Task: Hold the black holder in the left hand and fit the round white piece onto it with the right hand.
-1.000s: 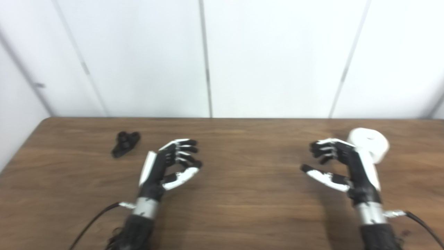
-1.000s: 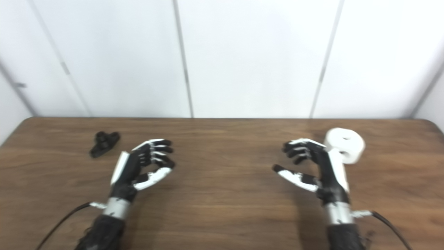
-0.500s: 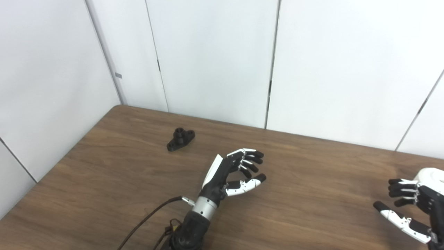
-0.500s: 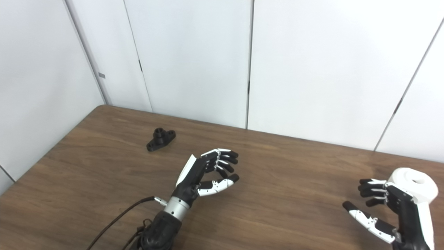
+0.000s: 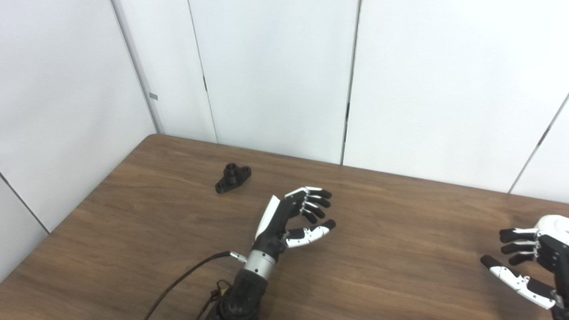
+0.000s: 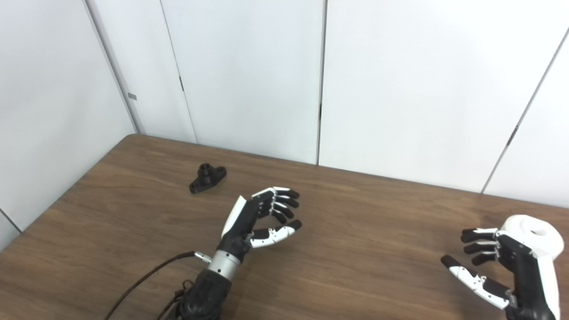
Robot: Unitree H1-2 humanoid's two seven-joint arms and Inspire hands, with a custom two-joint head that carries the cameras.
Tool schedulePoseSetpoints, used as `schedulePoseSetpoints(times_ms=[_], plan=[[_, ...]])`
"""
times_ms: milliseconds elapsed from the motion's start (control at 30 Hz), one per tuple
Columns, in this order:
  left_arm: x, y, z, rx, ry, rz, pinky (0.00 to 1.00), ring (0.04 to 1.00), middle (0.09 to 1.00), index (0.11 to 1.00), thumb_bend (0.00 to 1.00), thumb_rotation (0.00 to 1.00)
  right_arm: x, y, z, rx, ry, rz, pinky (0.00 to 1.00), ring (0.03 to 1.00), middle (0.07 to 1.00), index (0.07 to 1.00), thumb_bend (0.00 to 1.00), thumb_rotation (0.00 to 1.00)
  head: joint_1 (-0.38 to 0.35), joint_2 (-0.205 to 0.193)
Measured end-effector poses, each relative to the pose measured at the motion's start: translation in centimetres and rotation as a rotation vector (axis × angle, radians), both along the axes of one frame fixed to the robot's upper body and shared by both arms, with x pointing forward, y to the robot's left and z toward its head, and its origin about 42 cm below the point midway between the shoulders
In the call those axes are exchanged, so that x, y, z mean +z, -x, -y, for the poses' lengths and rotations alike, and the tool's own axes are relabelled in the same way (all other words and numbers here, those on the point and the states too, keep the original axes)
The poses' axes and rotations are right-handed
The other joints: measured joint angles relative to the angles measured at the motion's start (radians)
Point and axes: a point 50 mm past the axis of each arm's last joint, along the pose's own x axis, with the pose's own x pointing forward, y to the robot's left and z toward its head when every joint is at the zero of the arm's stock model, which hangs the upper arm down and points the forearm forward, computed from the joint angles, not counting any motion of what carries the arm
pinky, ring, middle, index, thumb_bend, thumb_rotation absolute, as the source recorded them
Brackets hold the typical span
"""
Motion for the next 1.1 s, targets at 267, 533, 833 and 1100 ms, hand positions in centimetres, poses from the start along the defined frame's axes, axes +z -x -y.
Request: schedulePoseSetpoints(times_ms=[267, 533, 833, 1100], plan=[[2.1, -1.2, -3.0, 0.002, -0.108, 0.056, 0.48, 0.556, 0.606, 0.604, 0.64, 0.00, 0.2, 0.0, 0.1, -0.002, 0.001, 0.003, 0.40, 0.529, 0.627, 0.496, 0.50, 0.13, 0.003, 0.003], [4.6, -1.5, -4.6, 0.099, -0.202, 0.079, 0.45, 0.556, 0.625, 0.606, 0.66, 0.00, 0.2, 0.0, 0.2, -0.003, 0.003, 0.001, 0.40, 0.523, 0.624, 0.496, 0.50, 0.13, 0.014, 0.002], [5.7, -1.9, -7.3, 0.212, -0.256, 0.081, 0.56, 0.663, 0.707, 0.635, 0.70, 0.07, 0.3, 0.0, 0.7, -0.004, 0.015, 0.002, 0.41, 0.529, 0.627, 0.496, 0.50, 0.13, 0.029, 0.003], [7.1, -2.1, -10.6, 0.271, -0.356, 0.067, 0.61, 0.719, 0.751, 0.685, 0.74, 0.20, 0.4, 0.0, 0.8, -0.006, 0.017, 0.001, 0.41, 0.536, 0.634, 0.496, 0.50, 0.13, 0.032, 0.006]])
